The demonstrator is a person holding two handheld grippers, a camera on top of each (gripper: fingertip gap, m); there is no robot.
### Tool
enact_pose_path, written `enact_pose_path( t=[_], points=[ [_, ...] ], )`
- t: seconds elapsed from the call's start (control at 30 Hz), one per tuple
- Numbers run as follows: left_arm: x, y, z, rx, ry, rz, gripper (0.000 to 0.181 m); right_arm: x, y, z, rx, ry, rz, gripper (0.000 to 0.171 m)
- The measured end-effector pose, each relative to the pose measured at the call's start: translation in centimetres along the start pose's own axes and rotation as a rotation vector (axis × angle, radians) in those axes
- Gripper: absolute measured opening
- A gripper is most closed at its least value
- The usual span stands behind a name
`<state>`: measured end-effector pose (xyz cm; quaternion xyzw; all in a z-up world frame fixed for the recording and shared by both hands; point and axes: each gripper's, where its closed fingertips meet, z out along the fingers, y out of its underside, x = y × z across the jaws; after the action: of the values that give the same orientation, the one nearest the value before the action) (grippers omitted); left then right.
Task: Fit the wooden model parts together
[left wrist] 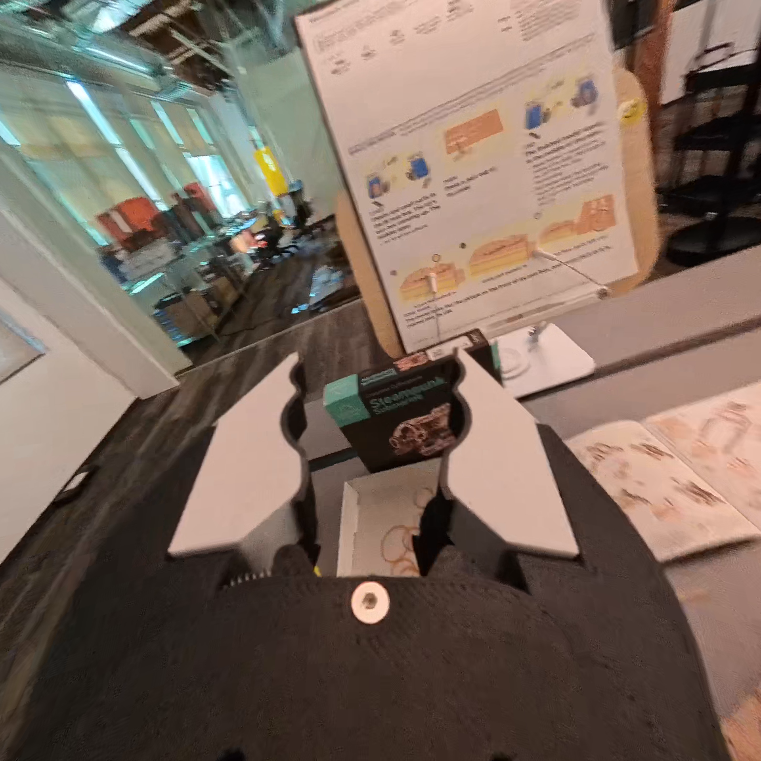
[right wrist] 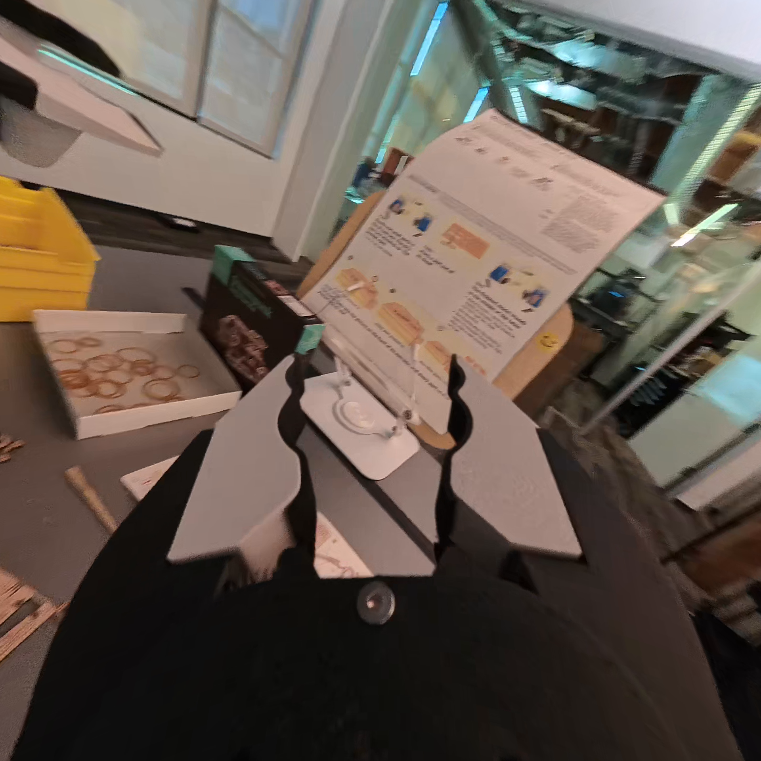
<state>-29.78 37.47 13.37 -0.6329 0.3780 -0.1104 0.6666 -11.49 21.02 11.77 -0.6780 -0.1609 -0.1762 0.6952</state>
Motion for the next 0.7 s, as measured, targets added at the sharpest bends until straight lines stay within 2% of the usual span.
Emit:
enact_pose_path(
  t=[0.07, 0.17, 0.2, 0.33, 0.4, 0.47, 0.6, 0.7],
  points=[
    [2.9, 0.4, -1.4, -0.016, 0.238, 0.021, 0.04, -0.6, 0.4, -0.3, -0.025, -0.085, 0.033, 0.05],
    [6.0, 1.5, -4.0, -0.054, 0.48, 0.076, 0.024, -2.2, 0.8, -1.3, -0.042, -0.257, 0.055, 0.004],
    [6.4, 1.9, -4.7, -0.062, 0.523, 0.099, 0.019, -2.3, 0.8, -1.6, -0.046, -0.286, 0.063, 0.0],
    [7.3, 2.1, -6.2, -0.034, 0.637, 0.112, 0.0, -2.7, 1.6, -2.6, -0.078, -0.384, 0.081, 0.0],
    [7.2, 2.3, -6.3, -0.029, 0.664, 0.087, 0.0, -3.7, 2.7, -3.2, -0.119, -0.469, 0.058, 0.0],
    [7.2, 3.2, -6.3, -0.048, 0.702, 0.087, 0.0, -4.4, 4.3, -3.4, -0.172, -0.523, 0.026, 0.008],
    [7.6, 6.4, -6.9, -0.111, 0.788, 0.218, 0.0, -5.5, 7.1, -3.4, -0.262, -0.601, 0.032, 0.018],
    [9.3, 11.0, -8.6, -0.198, 0.986, 0.38, 0.001, -6.2, 8.3, -3.1, -0.294, -0.643, 0.06, 0.022]
  ],
)
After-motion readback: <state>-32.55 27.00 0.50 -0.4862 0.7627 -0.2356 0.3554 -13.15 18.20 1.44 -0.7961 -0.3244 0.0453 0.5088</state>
